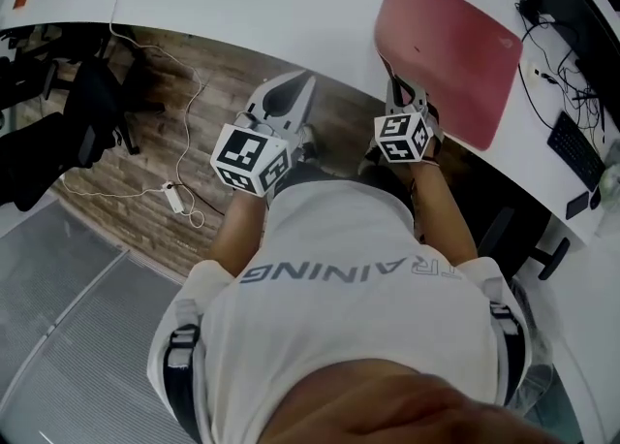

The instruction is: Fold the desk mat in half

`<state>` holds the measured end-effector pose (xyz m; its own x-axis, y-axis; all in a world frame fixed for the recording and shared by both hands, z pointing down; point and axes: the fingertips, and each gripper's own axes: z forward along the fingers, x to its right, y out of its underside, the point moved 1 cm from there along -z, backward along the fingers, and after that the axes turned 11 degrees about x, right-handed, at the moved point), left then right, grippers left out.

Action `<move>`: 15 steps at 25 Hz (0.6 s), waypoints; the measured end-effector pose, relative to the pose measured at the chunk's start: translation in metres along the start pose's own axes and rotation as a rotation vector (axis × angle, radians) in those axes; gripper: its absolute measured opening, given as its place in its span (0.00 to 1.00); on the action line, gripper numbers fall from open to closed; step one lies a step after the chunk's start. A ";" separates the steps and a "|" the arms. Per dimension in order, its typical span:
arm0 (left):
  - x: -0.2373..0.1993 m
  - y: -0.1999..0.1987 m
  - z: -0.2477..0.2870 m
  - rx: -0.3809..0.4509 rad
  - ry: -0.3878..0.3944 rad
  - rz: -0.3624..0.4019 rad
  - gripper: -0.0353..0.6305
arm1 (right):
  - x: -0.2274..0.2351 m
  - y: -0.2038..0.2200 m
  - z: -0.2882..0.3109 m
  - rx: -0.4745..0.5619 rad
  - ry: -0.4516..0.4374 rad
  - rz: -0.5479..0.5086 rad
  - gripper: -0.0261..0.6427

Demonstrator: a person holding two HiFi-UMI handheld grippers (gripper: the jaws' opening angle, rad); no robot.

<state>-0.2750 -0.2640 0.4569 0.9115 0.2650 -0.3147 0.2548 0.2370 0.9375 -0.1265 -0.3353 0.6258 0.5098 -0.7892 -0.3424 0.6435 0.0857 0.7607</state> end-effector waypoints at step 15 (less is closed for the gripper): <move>0.114 0.004 0.103 -0.026 0.258 0.053 0.10 | 0.134 0.076 -0.096 -0.015 0.312 0.192 0.09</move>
<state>-0.1369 -0.3287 0.4398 0.8101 0.5061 -0.2959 0.1973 0.2399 0.9505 0.0452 -0.3767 0.5846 0.7702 -0.5347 -0.3477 0.5263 0.2248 0.8200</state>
